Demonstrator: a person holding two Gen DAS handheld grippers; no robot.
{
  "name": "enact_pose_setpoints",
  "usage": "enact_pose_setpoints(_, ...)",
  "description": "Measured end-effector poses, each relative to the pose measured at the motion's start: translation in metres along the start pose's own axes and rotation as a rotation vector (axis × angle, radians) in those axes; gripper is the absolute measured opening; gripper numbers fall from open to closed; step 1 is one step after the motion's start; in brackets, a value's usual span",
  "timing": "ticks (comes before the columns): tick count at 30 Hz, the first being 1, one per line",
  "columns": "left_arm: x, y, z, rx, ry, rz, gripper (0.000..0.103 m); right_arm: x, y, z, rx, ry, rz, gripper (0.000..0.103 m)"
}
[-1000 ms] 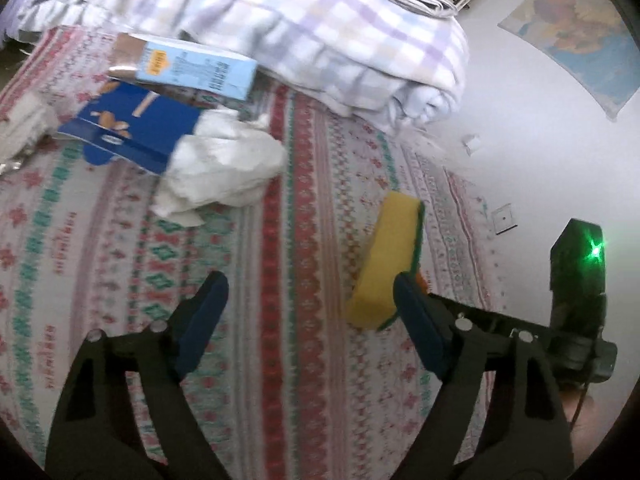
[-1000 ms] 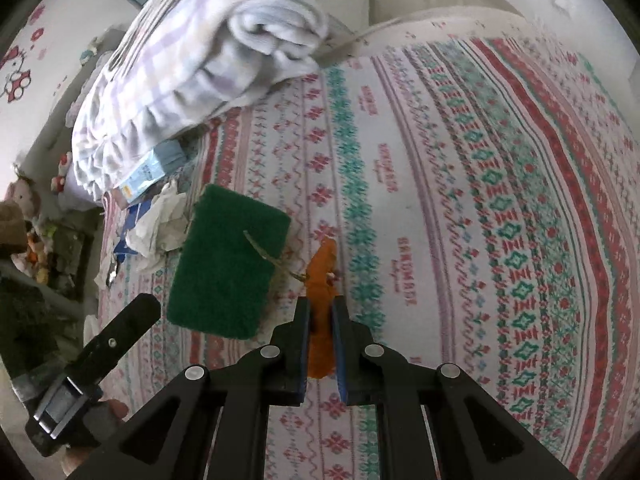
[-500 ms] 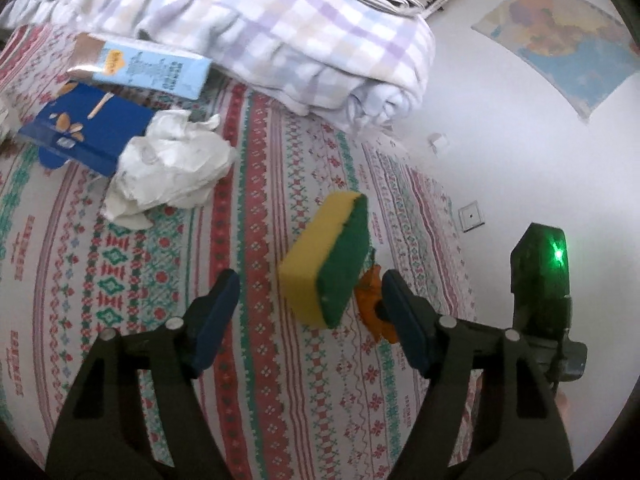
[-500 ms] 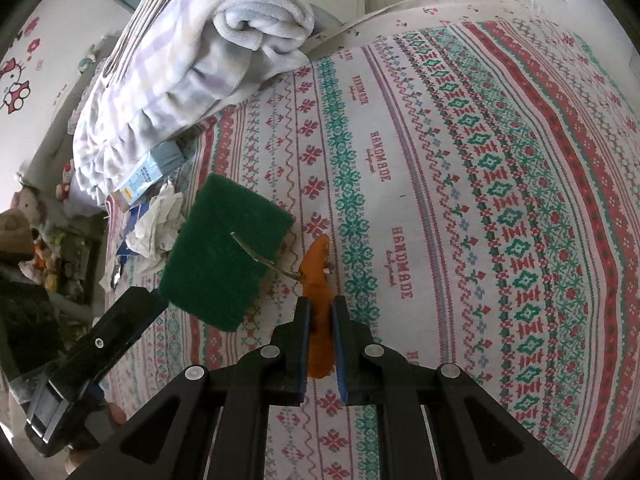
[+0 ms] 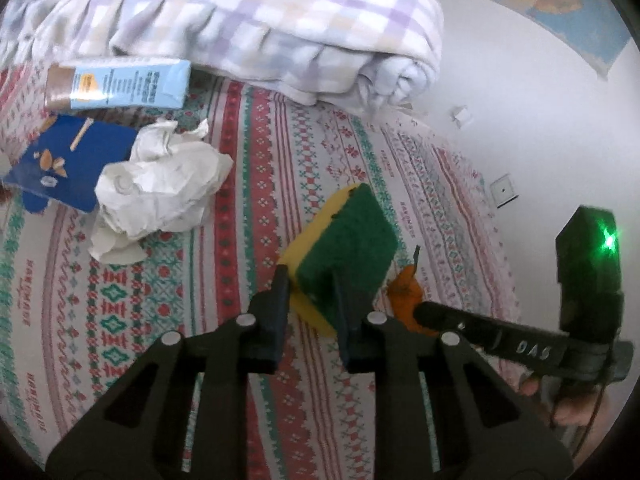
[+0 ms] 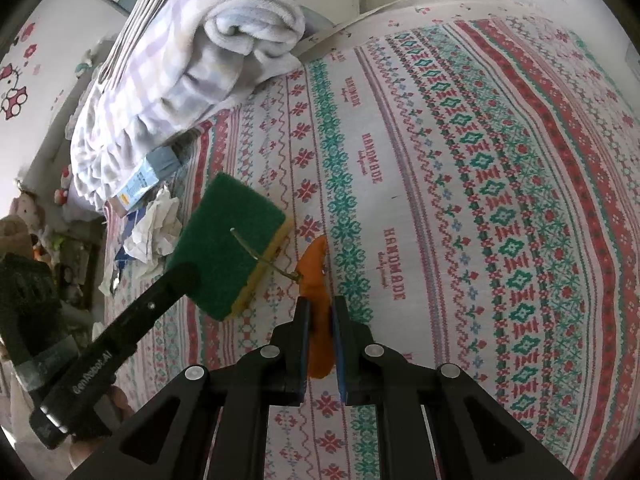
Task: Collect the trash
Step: 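Carry sponge and orange scrap over the wastebasket and open both tools to drop them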
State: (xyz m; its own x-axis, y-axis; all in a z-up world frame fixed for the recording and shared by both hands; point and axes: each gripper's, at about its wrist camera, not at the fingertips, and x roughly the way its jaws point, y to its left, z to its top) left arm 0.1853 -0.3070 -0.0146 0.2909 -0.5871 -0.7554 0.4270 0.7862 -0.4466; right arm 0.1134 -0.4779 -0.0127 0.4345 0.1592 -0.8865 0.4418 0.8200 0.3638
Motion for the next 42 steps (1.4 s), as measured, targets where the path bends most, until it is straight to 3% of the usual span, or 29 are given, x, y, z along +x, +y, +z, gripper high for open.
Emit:
enact_pose_setpoints(7, -0.021, -0.006, -0.008, 0.035, -0.026, 0.008, 0.017, -0.014, -0.015, 0.002, 0.043, -0.027, -0.003, 0.011)
enact_pose_setpoints(15, -0.070, 0.011, -0.017, 0.042, -0.056, 0.038, 0.017, -0.031, -0.003, -0.006, 0.032, -0.053, 0.022, 0.011)
enact_pose_setpoints(26, -0.146, 0.063, -0.038, 0.001, -0.097, 0.128, 0.017, -0.033, 0.064, -0.035, -0.065, -0.046, 0.054, 0.011)
enact_pose_setpoints(42, -0.231, 0.181, -0.072, -0.233, -0.174, 0.216, 0.017, 0.004, 0.187, -0.079, -0.226, -0.005, 0.136, 0.011)
